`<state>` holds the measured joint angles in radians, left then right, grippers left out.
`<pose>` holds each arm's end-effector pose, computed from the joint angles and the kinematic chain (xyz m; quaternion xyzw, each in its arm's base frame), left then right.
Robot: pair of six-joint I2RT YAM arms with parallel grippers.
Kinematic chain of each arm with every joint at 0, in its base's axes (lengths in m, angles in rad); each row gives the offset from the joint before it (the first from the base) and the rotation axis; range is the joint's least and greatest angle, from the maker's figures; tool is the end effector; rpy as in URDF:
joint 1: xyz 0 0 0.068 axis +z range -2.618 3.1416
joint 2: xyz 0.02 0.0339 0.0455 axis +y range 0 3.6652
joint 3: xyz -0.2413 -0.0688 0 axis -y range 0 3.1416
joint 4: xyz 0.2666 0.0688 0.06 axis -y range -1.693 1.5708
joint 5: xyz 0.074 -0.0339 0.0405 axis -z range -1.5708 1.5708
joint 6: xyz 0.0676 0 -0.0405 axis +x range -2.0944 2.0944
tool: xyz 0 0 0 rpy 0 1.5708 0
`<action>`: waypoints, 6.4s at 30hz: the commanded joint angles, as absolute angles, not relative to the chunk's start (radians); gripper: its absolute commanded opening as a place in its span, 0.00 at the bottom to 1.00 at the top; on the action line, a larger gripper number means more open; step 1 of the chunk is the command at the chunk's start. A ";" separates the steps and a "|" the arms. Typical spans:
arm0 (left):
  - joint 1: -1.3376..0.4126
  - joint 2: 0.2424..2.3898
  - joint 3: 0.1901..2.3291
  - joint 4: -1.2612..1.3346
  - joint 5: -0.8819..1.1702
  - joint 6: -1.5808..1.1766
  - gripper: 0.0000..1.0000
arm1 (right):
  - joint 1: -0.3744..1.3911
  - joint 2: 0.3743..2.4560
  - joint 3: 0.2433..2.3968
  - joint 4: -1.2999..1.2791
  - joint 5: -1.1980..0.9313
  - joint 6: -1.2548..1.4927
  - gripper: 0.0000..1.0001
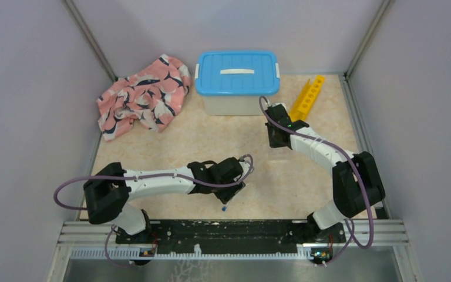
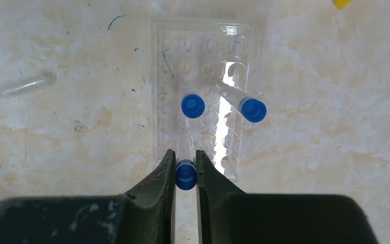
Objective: Organize the chemistry lab equipment
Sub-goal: Insert the test tube into the slot of the test tube rack, then pick up the test tube at the center of the board.
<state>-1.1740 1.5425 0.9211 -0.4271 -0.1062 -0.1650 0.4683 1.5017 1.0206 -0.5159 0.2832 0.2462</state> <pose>0.1362 -0.3065 0.1259 0.4543 0.8512 -0.1198 0.2340 0.3145 0.1379 0.1674 -0.0655 0.9481 -0.0288 0.3098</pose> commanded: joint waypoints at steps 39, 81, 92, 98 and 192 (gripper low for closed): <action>-1.258 1.607 0.900 -0.411 -0.078 -0.235 0.35 | 0.457 1.501 1.021 -0.470 0.264 0.261 0.39; -1.266 1.737 1.009 -0.369 -0.139 -0.229 0.35 | 0.457 1.463 1.006 -0.459 0.246 0.262 0.39; -1.267 1.768 1.019 -0.355 -0.139 -0.222 0.19 | 0.457 1.462 1.005 -0.460 0.248 0.262 0.39; -1.267 1.785 1.020 -0.357 -0.135 -0.225 0.02 | 0.457 1.452 1.007 -0.462 0.255 0.264 0.40; -0.578 1.419 1.001 0.151 0.059 -1.383 0.00 | 0.685 1.318 0.606 1.023 -0.123 0.494 0.44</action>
